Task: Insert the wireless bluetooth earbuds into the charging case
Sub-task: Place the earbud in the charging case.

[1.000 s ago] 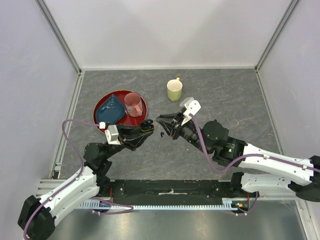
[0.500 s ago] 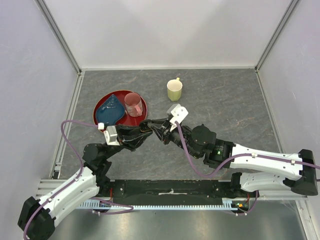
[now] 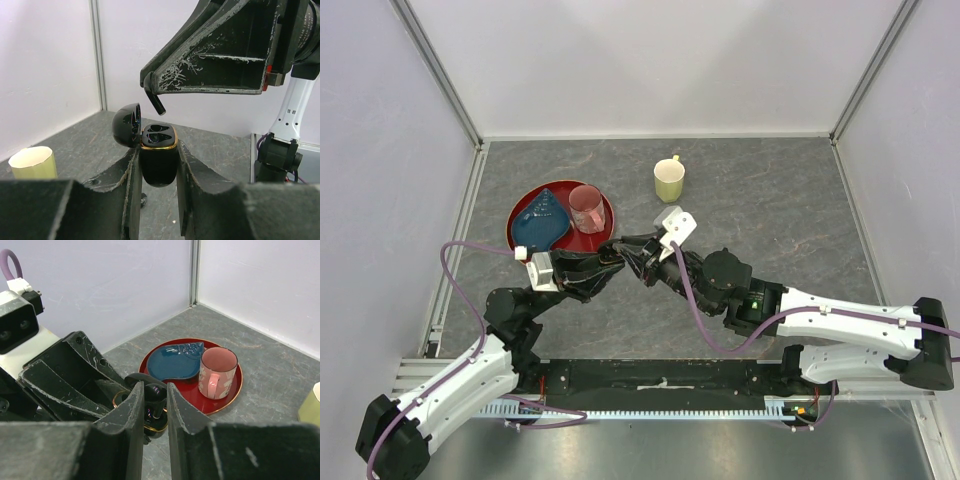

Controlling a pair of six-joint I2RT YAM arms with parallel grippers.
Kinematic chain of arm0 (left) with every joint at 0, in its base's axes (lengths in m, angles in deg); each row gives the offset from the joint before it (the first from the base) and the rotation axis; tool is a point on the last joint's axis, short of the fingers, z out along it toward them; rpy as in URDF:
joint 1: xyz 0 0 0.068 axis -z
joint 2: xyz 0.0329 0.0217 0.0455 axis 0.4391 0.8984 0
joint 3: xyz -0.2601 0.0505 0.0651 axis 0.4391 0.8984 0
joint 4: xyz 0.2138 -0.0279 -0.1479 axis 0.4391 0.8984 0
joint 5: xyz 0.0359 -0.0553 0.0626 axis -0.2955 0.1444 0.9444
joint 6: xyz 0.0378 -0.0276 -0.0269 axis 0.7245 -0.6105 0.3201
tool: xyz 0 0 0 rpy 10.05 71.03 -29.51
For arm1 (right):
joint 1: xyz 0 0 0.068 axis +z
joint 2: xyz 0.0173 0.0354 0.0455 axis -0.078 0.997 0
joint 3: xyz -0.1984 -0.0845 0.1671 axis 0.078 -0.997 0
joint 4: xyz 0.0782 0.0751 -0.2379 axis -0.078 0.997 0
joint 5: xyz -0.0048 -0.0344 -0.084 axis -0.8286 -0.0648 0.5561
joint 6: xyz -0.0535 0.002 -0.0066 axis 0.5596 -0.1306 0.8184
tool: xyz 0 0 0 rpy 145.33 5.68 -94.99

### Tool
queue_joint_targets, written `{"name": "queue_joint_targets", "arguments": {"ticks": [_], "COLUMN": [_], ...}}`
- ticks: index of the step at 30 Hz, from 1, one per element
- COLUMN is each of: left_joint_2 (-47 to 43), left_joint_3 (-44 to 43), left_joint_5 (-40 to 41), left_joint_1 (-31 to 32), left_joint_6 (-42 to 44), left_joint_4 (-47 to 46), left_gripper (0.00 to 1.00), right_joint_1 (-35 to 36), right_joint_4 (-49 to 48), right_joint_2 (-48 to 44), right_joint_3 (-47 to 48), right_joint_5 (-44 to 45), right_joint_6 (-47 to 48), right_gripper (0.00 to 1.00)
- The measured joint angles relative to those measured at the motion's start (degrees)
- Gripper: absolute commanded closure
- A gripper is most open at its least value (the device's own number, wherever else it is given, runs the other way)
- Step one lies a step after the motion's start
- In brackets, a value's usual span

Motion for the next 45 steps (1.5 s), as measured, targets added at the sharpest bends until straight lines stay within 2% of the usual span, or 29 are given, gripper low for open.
{"name": "queue_joint_targets", "arguments": {"ticks": [22, 45], "left_joint_2": [-1.5, -2.1], "left_joint_3": [0.4, 1.1], "left_joint_5": [0.5, 1.3], "left_joint_1": [0.0, 0.1], "left_joint_6": [-1.4, -1.3], "left_joint_4": [-1.3, 0.3], "left_gripper": [0.98, 0.98], "right_joint_1": [0.1, 0.1], "right_joint_4": [-2.2, 1.6], "right_joint_2": [0.8, 0.0], "right_joint_3": [-1.0, -1.1], "right_joint_5": [-0.6, -2.1], "right_joint_6": [0.0, 1.6], "right_gripper": [1.00, 1.00]}}
